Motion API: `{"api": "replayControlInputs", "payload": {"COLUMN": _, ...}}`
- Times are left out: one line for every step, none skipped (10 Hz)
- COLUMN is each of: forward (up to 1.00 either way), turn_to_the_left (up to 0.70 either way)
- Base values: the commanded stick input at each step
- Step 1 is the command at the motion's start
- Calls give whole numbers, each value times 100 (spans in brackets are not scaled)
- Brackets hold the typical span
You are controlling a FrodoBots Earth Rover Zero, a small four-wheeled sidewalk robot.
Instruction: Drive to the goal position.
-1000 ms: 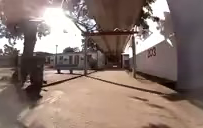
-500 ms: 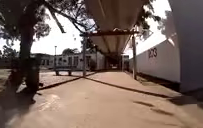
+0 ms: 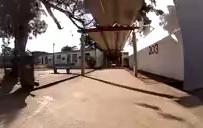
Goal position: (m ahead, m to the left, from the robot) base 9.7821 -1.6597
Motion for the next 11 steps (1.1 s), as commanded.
{"api": "replayControlInputs", "payload": {"forward": 50, "turn_to_the_left": -26}}
{"api": "replayControlInputs", "payload": {"forward": 50, "turn_to_the_left": -2}}
{"api": "replayControlInputs", "payload": {"forward": 50, "turn_to_the_left": 0}}
{"api": "replayControlInputs", "payload": {"forward": 50, "turn_to_the_left": 0}}
{"api": "replayControlInputs", "payload": {"forward": 50, "turn_to_the_left": 0}}
{"api": "replayControlInputs", "payload": {"forward": 50, "turn_to_the_left": 0}}
{"api": "replayControlInputs", "payload": {"forward": 50, "turn_to_the_left": 0}}
{"api": "replayControlInputs", "payload": {"forward": 50, "turn_to_the_left": 0}}
{"api": "replayControlInputs", "payload": {"forward": 50, "turn_to_the_left": 0}}
{"api": "replayControlInputs", "payload": {"forward": 50, "turn_to_the_left": -7}}
{"api": "replayControlInputs", "payload": {"forward": 50, "turn_to_the_left": -35}}
